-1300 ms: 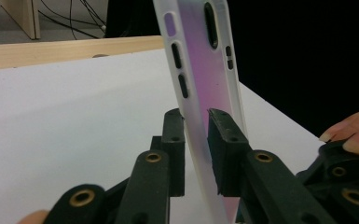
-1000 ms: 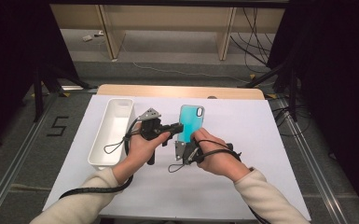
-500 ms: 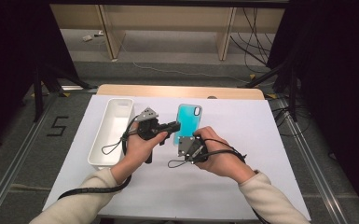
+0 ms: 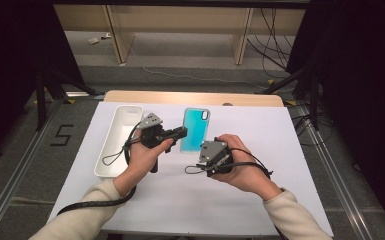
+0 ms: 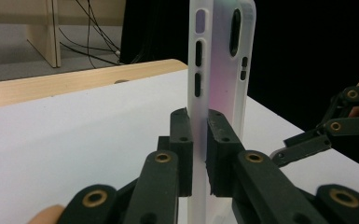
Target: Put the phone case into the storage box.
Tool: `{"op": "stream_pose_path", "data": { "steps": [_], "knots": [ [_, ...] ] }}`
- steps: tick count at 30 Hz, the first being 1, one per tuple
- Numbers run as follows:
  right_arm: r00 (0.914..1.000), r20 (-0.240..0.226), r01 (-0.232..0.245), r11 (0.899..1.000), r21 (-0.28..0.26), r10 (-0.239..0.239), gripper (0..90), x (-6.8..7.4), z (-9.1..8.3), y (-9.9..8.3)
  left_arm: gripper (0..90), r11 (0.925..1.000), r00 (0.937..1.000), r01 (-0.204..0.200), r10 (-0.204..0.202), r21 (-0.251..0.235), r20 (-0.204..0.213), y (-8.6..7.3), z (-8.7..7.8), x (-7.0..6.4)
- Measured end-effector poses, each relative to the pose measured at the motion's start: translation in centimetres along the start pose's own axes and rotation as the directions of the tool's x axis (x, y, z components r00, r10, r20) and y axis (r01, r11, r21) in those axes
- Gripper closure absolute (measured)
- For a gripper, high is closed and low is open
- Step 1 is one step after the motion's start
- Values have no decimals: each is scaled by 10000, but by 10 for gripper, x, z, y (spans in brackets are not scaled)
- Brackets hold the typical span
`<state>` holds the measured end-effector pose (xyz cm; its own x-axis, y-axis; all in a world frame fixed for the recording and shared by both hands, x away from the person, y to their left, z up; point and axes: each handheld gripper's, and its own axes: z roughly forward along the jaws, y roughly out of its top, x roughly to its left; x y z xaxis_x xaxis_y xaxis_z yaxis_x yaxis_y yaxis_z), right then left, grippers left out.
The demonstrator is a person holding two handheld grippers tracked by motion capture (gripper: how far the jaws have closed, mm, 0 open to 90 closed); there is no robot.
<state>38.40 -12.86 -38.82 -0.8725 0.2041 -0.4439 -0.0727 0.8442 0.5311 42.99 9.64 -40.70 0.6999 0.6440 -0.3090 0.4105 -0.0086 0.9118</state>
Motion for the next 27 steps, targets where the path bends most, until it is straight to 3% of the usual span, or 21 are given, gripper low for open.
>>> {"op": "stream_pose_path", "data": {
  "steps": [4, 6, 11, 15, 17, 21, 27],
  "knots": [
    [9991, 134, -402, 9988, -280, 406, 399, -1, -2, -5, 823, 10000, 10000, -41, 41, -81, 2, 1, -4, 3],
    [9945, 139, -1019, 9910, -863, 1034, 393, 1, -4, -7, 823, 9999, 10000, 3, -3, -107, -16, 1, -6, 4],
    [9847, 296, -1649, 9740, -1552, 1714, 389, 1, -8, -17, 823, 9998, 10000, 13, -14, -192, -66, 2, -12, 7],
    [9698, 376, -2297, 9539, -1930, 2411, 381, 1, -11, -28, 823, 9997, 10000, -13, 11, -260, -90, 3, -17, 10],
    [9570, 240, -2775, 9362, -2158, 2892, 373, 1, -12, -35, 823, 9996, 10000, -3, 0, -276, -93, 4, -20, 12],
    [9370, 156, -3360, 9123, -2341, 3491, 344, 2, -12, -46, 823, 9992, 10000, -9, 6, -397, -82, 6, -25, 14],
    [9205, 101, -3771, 8946, -2399, 3907, 299, 4, -13, -54, 823, 9988, 9999, 35, -40, -486, -112, 8, -31, 16]
  ]
}}
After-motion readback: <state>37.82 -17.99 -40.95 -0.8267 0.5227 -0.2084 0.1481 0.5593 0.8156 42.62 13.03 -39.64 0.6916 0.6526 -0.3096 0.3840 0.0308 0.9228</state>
